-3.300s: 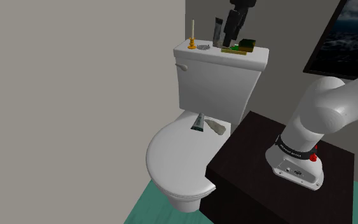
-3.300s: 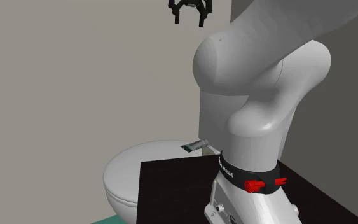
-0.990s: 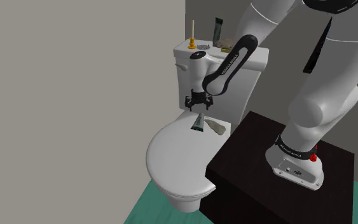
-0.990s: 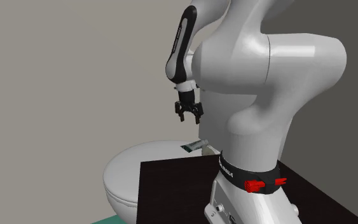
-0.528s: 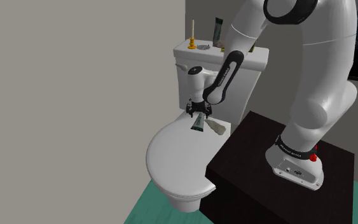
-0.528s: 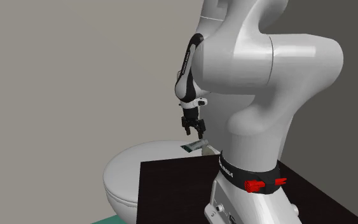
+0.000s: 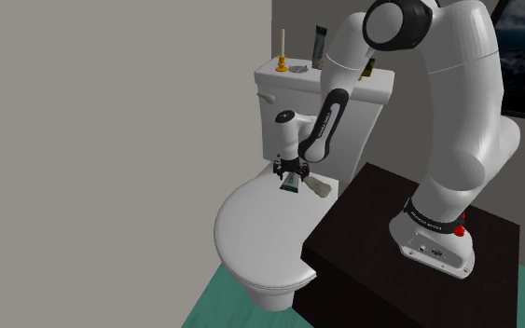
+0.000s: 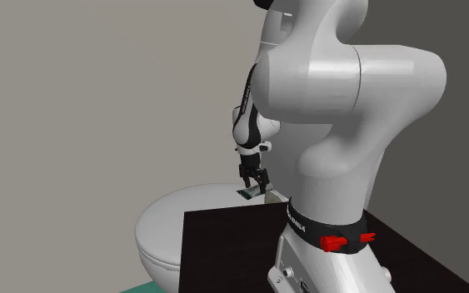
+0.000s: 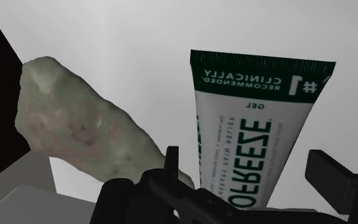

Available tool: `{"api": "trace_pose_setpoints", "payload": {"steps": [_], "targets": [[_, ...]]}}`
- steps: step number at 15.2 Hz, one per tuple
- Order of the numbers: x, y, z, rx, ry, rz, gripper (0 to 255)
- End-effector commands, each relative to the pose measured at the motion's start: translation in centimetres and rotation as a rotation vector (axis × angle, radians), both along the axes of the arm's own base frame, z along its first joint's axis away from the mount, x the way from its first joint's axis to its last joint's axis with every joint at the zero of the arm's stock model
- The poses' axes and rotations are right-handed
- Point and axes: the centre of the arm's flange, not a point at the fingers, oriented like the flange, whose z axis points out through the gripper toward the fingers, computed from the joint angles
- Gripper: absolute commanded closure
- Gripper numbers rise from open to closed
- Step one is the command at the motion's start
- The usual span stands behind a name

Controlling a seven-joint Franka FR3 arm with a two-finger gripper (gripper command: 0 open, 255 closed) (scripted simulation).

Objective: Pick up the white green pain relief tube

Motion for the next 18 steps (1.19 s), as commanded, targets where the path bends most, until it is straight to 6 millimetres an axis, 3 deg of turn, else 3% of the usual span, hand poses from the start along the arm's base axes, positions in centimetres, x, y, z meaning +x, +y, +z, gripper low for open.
{"api": "trace_pose_setpoints", "payload": {"steps": [1,2,3,12,18], "targets": [[0.0,0.0,-0.3,0.0,0.0,0.0,0],[0.0,0.0,-0.3,0.0,0.0,0.0,0],[0.0,0.0,-0.3,0.0,0.0,0.0,255],[0.0,0.0,-0.3,0.0,0.0,0.0,255],[0.0,0.0,2.8,0.0,0.0,0.0,255]]}}
